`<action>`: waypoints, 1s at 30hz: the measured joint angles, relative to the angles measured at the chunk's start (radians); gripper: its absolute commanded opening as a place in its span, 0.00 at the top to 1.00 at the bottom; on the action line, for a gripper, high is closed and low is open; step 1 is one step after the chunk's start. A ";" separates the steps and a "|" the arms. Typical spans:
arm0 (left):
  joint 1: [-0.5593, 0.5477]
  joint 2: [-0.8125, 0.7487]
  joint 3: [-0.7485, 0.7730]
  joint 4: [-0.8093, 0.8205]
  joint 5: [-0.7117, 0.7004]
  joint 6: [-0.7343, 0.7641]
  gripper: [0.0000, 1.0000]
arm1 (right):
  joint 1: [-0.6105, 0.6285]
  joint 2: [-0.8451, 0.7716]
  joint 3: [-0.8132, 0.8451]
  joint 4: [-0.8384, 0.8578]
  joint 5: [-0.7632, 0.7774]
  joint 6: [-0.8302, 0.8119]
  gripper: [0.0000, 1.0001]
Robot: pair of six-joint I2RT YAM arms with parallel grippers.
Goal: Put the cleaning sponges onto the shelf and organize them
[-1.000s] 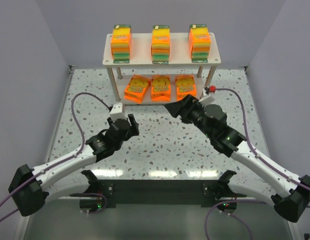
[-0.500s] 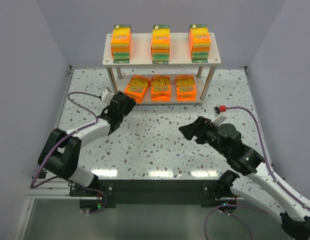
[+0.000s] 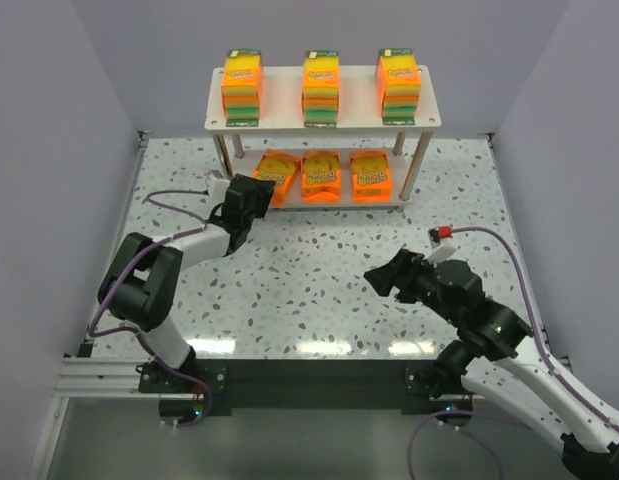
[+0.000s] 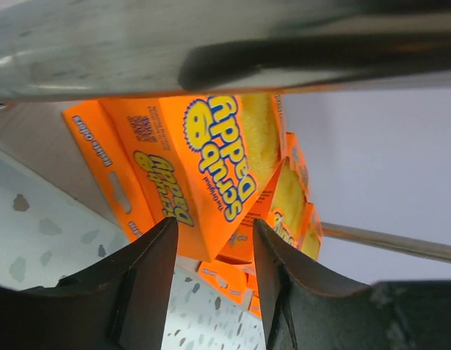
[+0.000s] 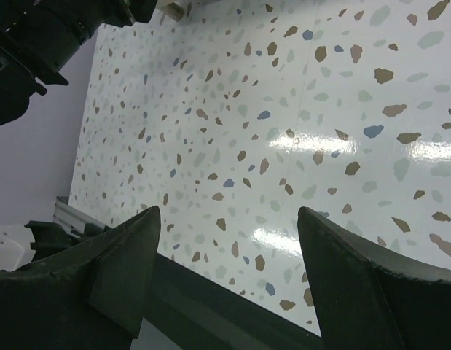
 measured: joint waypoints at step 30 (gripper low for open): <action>0.035 0.121 0.164 -0.163 -0.008 -0.127 0.81 | 0.000 -0.058 -0.019 -0.065 0.002 0.036 0.21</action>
